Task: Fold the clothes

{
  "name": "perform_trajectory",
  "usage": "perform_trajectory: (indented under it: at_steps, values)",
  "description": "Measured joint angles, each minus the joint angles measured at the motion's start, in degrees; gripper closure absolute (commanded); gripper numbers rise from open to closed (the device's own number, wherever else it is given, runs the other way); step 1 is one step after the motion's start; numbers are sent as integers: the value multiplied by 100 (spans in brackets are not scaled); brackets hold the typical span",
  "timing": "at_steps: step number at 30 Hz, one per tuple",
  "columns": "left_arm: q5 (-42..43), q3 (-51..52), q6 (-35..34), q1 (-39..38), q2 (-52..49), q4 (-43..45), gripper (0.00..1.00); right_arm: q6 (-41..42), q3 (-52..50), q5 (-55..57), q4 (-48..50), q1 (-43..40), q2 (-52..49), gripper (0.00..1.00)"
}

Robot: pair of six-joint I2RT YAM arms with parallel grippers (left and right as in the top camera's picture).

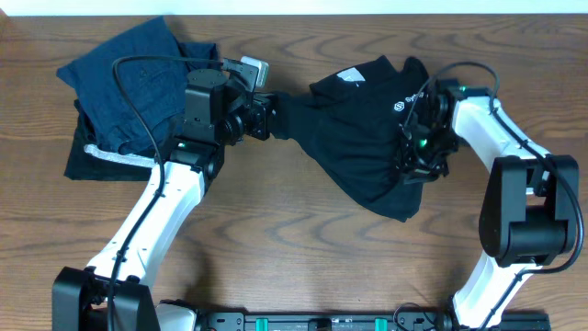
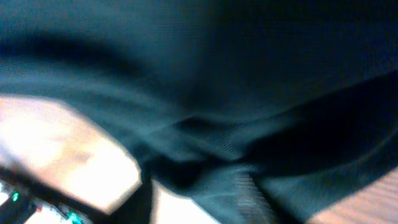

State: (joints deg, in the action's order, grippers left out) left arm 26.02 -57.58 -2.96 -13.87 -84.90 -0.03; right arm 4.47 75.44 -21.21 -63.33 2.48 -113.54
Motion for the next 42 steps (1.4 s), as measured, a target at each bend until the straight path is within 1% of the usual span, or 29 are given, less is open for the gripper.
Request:
perform_trajectory:
  at_steps: [4, 8, 10, 16, 20, 21, 23, 25, 26, 27, 30, 32, 34, 36, 38, 40, 42]
  values:
    - [-341, 0, -4, -7, 0, -42, 94, 334, -267, 431, 356, -116, -4, 85]
    - [-638, 0, -4, -7, -7, -192, 94, 573, -400, 654, 914, -278, 28, 87]
    - [-717, 0, -7, -7, -20, -251, 94, 623, -433, 691, 1364, -328, 81, 87]
    - [-826, 0, -7, -7, -227, -498, 94, 695, -463, 951, 3265, -398, 85, 87]
    - [-844, 0, -7, -7, -413, -564, 94, 710, -472, 1082, 4059, -424, 55, 85]
    - [-844, 0, -7, -7, -426, -568, 94, 708, -476, 1093, 4212, -424, 52, 84]
    - [-844, 0, -7, -7, -426, -562, 94, 671, -472, 1110, 4478, -424, 50, 78]
    - [-844, 0, -7, -7, -426, -544, 94, 584, -404, 1128, 4339, -435, 50, 71]
    - [-844, 0, -7, -7, -426, -544, 94, 540, -332, 1104, 4140, -455, 50, 65]
    - [-844, 0, -7, -7, -426, -542, 94, 492, -157, 1082, 3727, -511, 52, 59]
    - [-844, 2, -7, -7, -426, -533, 94, 426, 361, 1034, 2581, -723, 85, 50]
    - [-844, 0, -7, -7, -426, -531, 94, 391, 748, 1008, 1821, -1003, 210, 49]
    - [-844, 0, -7, -7, -426, -533, 94, 385, 949, 922, 1257, -1298, 396, 47]
    - [-844, 0, -7, -7, -426, -535, 94, 380, 986, 791, 901, -1600, 588, 47]
    - [-844, 0, -7, -7, -426, -533, 94, 380, 896, 549, 863, -1871, 688, 47]
    - [-844, 2, -7, -7, -426, -531, 94, 382, 599, 205, 1054, -2026, 723, 48]
    - [-844, 0, -7, -7, -426, -531, 94, 380, 61, -232, 1320, -2057, 710, 48]
